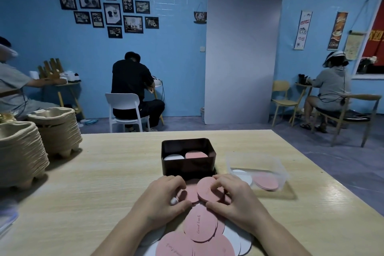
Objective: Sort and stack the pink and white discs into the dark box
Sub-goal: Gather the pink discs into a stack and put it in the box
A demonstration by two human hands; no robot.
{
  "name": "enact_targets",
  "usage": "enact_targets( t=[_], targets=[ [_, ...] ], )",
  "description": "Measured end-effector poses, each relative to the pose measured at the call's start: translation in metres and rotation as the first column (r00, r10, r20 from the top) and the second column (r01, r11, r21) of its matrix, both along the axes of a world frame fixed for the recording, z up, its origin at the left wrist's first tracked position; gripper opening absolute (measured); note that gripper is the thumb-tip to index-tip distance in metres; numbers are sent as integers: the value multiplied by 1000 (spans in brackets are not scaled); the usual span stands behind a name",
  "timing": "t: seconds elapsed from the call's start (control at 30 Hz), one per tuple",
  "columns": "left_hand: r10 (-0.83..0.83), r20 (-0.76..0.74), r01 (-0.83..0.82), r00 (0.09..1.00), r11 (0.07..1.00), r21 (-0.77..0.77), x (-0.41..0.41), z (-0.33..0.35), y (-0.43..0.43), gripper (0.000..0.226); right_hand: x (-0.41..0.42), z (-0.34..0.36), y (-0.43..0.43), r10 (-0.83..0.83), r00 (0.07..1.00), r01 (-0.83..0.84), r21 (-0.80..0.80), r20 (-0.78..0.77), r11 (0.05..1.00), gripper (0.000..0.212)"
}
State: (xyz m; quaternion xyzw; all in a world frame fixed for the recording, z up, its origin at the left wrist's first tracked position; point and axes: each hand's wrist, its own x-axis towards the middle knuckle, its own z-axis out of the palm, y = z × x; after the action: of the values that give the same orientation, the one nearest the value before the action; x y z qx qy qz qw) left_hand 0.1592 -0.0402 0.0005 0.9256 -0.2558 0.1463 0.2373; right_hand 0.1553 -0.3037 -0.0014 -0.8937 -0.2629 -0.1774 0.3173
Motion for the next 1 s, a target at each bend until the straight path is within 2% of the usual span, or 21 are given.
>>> enact_targets(
  t=[0.23,0.53,0.8,1.0],
  targets=[
    [20,79,-7,997,988,-152,-9,7,2,31,-2,-2,-2,-14,1000,14,21,-6,1000,35],
    [28,194,15,981,976,-219,-13,8,3,33,-1,-2,1,-62,997,61,27,42,998,34],
    [-79,301,97,950,994,-43,-14,8,-2,24,-1,1,8,22,995,-17,-61,93,998,40],
    [-166,398,159,902,986,51,-15,12,-12,13,0,1,14,92,985,-75,-118,145,990,34]
  ],
)
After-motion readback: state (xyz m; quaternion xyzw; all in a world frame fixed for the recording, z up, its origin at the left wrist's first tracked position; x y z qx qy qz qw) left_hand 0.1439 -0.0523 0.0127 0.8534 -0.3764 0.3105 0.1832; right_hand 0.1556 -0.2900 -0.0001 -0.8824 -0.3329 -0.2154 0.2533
